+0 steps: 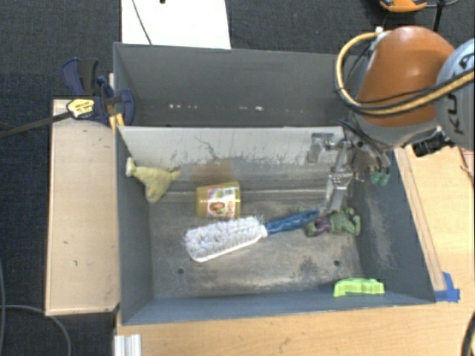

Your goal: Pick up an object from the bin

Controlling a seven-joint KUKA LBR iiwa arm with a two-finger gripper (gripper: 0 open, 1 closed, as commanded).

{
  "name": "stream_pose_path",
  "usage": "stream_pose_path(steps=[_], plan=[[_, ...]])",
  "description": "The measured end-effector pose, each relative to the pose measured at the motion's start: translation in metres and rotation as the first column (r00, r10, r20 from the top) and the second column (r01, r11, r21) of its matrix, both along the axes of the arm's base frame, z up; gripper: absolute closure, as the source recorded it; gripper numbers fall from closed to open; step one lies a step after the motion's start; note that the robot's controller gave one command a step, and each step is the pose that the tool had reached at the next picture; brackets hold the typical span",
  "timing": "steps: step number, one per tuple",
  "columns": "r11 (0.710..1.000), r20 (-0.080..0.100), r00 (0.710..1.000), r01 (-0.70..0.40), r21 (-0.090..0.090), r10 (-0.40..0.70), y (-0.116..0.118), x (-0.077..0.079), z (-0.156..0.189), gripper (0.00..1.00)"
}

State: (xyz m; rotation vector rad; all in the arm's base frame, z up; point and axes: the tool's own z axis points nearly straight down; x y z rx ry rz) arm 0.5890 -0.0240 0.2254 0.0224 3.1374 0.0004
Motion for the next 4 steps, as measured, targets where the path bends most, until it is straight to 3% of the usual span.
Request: stream_pose_path(steps=[1,2,3,4], plan=[[0.999,0.002,0.999,0.045,0.001,-0.045,0.046,-0.06,-0.056,0.0],[0.998,-0.002,0.998,-0.059,0.0,0.059,0.055,-0.029,-0.138,1.0],[0.998,-0.002,0.998,-0.059,0.0,0.059,0.055,-0.029,-0.138,1.0],[0.999,-0.01,0.999,-0.049,0.0,0.049,0.076,-0.041,-0.086,1.0]])
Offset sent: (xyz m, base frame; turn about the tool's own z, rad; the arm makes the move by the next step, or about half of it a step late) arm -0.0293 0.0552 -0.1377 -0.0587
